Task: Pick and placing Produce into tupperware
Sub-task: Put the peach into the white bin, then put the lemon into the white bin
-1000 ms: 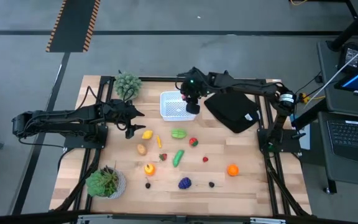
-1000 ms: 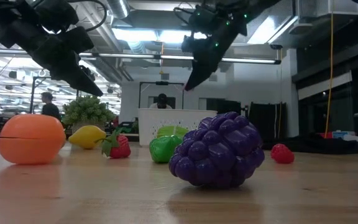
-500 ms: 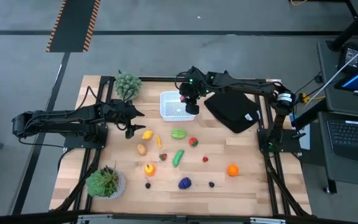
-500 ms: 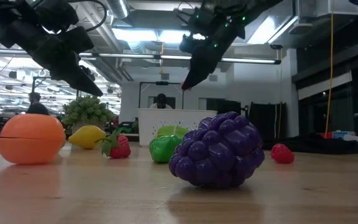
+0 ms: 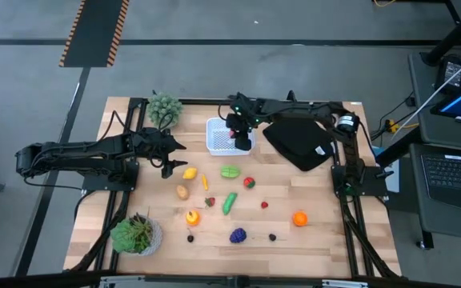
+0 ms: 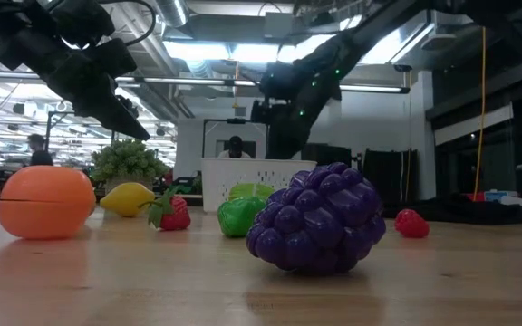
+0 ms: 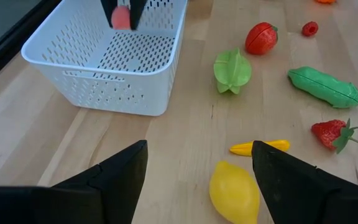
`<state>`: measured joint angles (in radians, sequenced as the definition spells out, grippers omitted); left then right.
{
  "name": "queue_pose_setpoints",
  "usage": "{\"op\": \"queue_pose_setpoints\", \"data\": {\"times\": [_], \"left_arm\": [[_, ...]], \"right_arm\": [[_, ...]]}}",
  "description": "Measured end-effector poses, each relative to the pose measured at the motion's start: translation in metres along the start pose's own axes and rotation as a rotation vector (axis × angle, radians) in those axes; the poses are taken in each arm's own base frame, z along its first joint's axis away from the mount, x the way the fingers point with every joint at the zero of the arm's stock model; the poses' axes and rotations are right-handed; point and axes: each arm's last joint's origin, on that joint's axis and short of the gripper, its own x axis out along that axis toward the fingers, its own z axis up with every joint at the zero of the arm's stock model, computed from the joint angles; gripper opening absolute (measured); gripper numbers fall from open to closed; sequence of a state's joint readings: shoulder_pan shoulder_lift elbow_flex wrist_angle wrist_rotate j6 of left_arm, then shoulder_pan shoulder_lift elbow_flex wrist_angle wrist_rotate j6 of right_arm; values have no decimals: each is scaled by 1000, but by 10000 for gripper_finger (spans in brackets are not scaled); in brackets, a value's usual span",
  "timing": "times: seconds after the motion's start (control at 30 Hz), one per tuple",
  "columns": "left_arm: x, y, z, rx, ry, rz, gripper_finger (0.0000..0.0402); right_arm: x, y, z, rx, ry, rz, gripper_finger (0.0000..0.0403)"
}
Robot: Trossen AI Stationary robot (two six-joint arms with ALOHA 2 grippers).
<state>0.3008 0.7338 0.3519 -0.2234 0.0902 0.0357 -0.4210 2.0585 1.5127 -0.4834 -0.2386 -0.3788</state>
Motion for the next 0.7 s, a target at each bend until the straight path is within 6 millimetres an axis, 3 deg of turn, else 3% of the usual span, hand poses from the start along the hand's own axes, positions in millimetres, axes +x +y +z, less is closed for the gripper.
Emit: {"op": "queue_pose_setpoints", "data": {"times": [0.4,0.7], "left_arm": [[0,0,0,1,0,-1,279],[0,0,0,1,0,0,279]], "right_arm": [[2,-1,2,20,-24,-9,129],[1,-2,4,30,-25,-10,189]]}}
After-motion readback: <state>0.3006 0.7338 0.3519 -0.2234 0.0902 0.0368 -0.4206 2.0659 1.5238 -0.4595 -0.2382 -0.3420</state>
